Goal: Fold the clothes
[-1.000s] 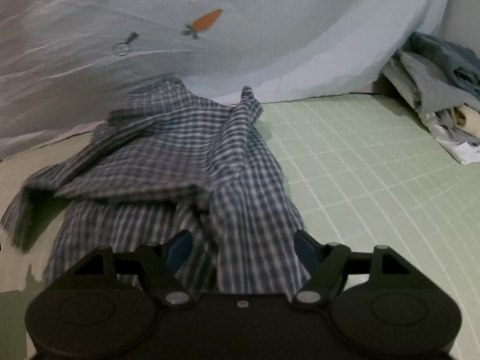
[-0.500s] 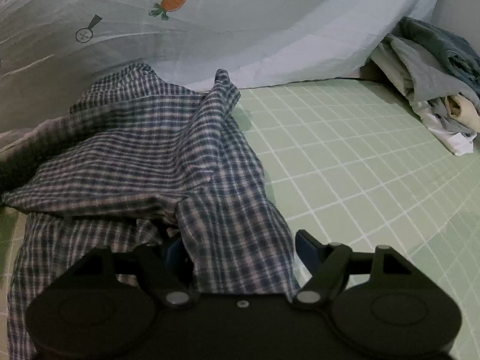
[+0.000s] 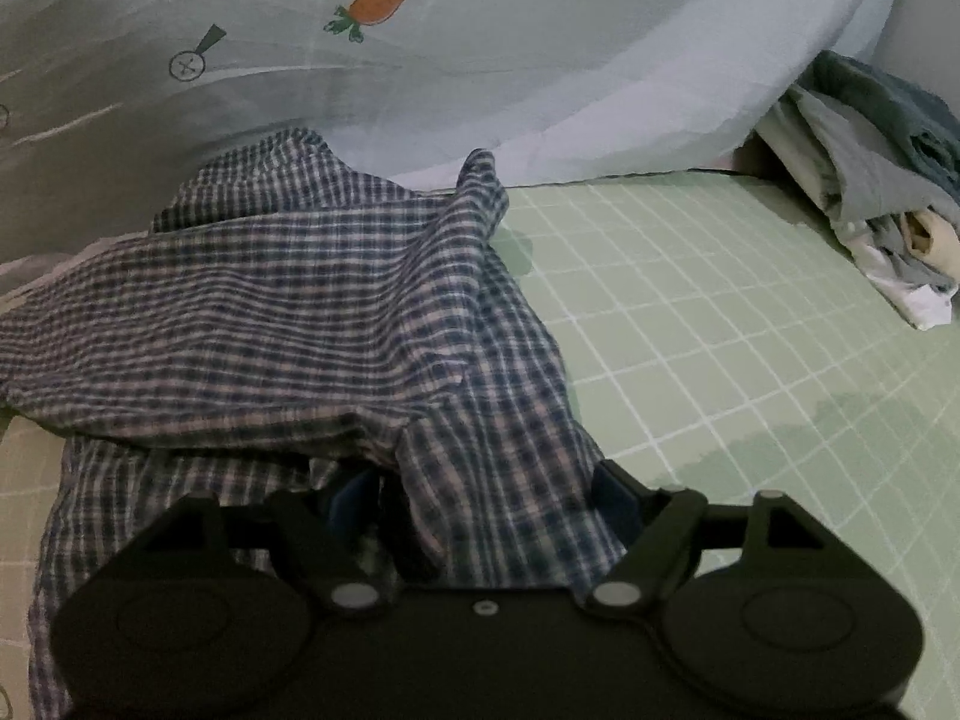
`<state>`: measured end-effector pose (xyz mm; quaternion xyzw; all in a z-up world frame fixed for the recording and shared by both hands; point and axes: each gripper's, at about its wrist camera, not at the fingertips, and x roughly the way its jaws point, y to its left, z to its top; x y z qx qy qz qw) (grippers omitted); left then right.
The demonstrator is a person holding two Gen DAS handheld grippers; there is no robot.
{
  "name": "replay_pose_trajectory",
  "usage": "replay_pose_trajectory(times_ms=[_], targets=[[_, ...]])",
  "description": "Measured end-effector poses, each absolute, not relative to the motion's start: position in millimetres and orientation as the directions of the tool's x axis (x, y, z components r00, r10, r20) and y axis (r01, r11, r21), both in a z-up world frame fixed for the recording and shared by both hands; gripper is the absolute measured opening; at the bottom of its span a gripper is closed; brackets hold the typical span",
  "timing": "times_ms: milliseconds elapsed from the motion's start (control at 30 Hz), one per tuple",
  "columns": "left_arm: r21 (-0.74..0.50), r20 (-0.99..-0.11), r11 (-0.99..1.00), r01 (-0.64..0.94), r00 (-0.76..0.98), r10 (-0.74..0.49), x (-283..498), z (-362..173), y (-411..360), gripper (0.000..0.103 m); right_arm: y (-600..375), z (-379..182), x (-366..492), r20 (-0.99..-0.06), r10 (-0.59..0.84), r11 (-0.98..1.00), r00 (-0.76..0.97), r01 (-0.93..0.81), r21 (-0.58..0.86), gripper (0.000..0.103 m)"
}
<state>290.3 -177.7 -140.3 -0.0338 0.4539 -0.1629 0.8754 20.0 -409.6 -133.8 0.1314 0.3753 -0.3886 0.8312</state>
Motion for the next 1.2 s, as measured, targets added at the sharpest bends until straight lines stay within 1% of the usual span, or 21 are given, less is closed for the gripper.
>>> replay_pose_trajectory(times_ms=[100,133,233,300,333,367,467,633,700,800,900,1000,1200], targets=[[-0.205,-0.79,0.946,0.249,0.529,-0.31,293.9,-145.5,-189.1,0.086,-409.9,-131.8,21.0,-0.719,-0.559,0.665,0.414,0.741,-0.09,0.079],[-0.208,-0.793,0.948,0.242,0.525,-0.309,296.0,-147.5,-189.6,0.084,-409.9,-131.1,21.7,-0.715,-0.566,0.665,0.411,0.74,-0.102,0.079],[-0.206,-0.804,0.954,0.218,0.519,-0.292,300.3,-154.0,-187.0,0.065,-411.2,-130.3,24.5,-0.708,-0.583,0.662,0.398,0.738,-0.131,0.08],[-0.214,-0.8,0.951,0.222,0.518,-0.302,300.3,-154.8,-184.1,0.045,-412.1,-131.2,27.2,-0.709,-0.589,0.659,0.388,0.739,-0.143,0.08],[-0.22,-0.797,0.948,0.228,0.519,-0.31,299.9,-154.7,-182.5,0.019,-412.5,-131.6,28.3,-0.709,-0.592,0.657,0.384,0.739,-0.148,0.08],[-0.226,-0.793,0.947,0.228,0.521,-0.315,299.3,-154.1,-179.6,0.004,-412.8,-131.9,29.1,-0.708,-0.594,0.655,0.381,0.74,-0.152,0.08],[-0.243,-0.779,0.946,0.213,0.539,-0.321,295.5,-149.2,-165.4,0.002,-414.7,-131.2,30.7,-0.707,-0.597,0.651,0.38,0.744,-0.149,0.08],[-0.314,-0.72,0.936,0.156,0.603,-0.342,264.0,-116.2,-120.4,0.001,-413.6,-119.9,26.2,-0.685,-0.599,0.648,0.414,0.754,-0.11,0.08],[-0.324,-0.703,0.939,0.118,0.634,-0.322,246.2,-105.0,-101.6,0.001,-410.2,-117.8,27.2,-0.679,-0.596,0.661,0.429,0.742,-0.111,0.082],[-0.308,-0.722,0.948,0.079,0.629,-0.287,230.3,-111.9,-85.4,0.001,-404.8,-125.6,33.0,-0.696,-0.572,0.687,0.435,0.718,-0.115,0.082],[-0.31,-0.766,0.95,0.039,0.582,-0.274,225.4,-127.2,-77.2,0.001,-406.1,-142.4,37.7,-0.748,-0.536,0.687,0.39,0.717,-0.118,0.082],[-0.32,-0.767,0.947,0.034,0.578,-0.279,220.6,-127.5,-74.3,0.001,-406.1,-137.5,31.9,-0.751,-0.524,0.693,0.402,0.714,-0.102,0.082],[-0.341,-0.707,0.934,0.106,0.625,-0.33,210.2,-99.0,-79.2,0.001,-400.1,-107.4,-1.9,-0.728,-0.492,0.7,0.477,0.714,-0.006,0.085]])
